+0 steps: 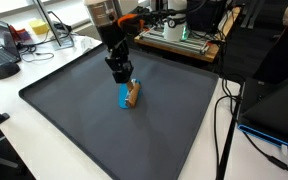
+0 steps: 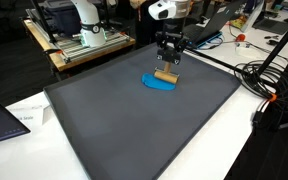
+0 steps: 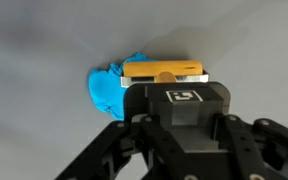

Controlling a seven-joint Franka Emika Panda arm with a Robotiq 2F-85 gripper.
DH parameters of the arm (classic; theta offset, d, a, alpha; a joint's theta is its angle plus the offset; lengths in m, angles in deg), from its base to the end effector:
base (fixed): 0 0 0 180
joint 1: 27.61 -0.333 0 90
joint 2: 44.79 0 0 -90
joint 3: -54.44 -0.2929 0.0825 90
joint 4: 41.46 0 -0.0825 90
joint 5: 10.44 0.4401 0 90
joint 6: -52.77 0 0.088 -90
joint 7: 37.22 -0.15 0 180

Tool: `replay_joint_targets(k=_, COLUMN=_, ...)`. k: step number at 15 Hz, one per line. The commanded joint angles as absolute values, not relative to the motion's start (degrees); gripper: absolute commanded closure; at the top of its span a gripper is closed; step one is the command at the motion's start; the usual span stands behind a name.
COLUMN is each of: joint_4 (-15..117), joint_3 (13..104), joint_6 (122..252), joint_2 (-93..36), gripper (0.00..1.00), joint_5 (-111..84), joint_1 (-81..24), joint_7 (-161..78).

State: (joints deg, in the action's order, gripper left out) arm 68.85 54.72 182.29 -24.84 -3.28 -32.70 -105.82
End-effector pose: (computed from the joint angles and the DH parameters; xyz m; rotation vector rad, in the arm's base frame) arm 0.6501 0.0622 0.2079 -2.5413 1.7261 0.1024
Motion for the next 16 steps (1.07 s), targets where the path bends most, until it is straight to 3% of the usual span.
replay_joint_targets(k=1, joint_4=65.72, joint_3=55.88, joint_6=181.47, joint_2=-22.29, gripper=0.78, joint_5=-5.46, joint_1=-33.96, joint_7=-108.45)
replay_joint_targets(k=16, joint_4=66.00, joint_3=56.21, joint_6=183.95, joint_2=-19.10, gripper=0.78, joint_5=-4.53, joint_1=-33.67, joint_7=-108.34)
